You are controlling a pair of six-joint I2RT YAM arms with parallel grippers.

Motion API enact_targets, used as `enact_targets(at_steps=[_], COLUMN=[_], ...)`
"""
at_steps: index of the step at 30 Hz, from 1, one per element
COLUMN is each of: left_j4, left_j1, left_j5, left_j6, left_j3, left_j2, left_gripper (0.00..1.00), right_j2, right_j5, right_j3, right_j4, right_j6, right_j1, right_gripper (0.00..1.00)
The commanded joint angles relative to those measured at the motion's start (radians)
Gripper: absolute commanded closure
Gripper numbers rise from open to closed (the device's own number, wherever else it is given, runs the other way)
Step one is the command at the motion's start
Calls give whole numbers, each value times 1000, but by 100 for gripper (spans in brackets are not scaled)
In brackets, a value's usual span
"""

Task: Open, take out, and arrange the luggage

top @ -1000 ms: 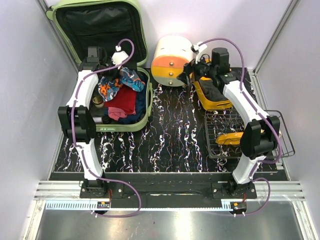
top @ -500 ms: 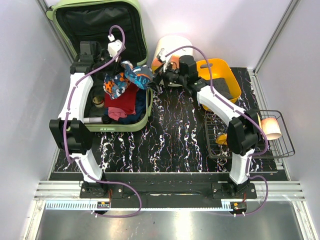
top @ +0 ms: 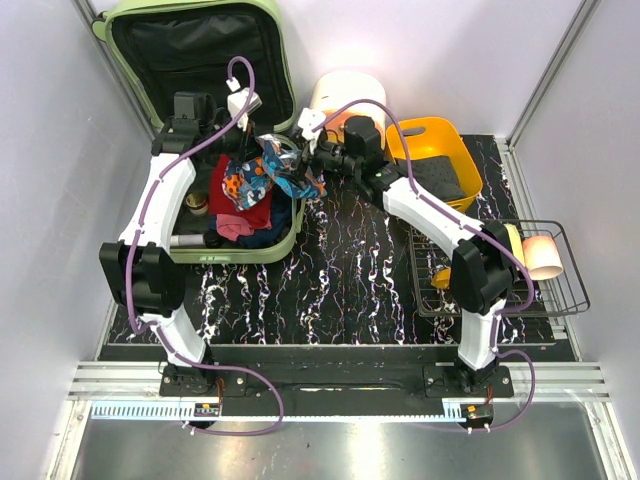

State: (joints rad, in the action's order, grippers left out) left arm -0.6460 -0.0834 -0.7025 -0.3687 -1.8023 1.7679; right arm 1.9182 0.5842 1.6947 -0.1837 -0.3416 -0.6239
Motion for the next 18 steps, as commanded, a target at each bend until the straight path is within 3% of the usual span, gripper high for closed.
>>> enact_targets(at_steps=[1,7,14,18], left_j4=[91,98,83,107], left_j1=[-32,-58,-65,-65], left_j5=[-31,-26,-12,-74], left_j6=[54,91,158,238], left_j3=[-5,-23,-75,-81], left_j2=[-71,-74,-47,-45], left_gripper=[100,100,100,100], right_j2=[-30,-27,-178,-194], right_j5=[-32,-141,8,-223], right_j3=[22,37,-133,-269], right_j4=[44,177,114,-43], right_j6=[-105,-220,-223,-275], right_j1=[-42,-62,-62,-95], right_gripper=[0,0,0,0])
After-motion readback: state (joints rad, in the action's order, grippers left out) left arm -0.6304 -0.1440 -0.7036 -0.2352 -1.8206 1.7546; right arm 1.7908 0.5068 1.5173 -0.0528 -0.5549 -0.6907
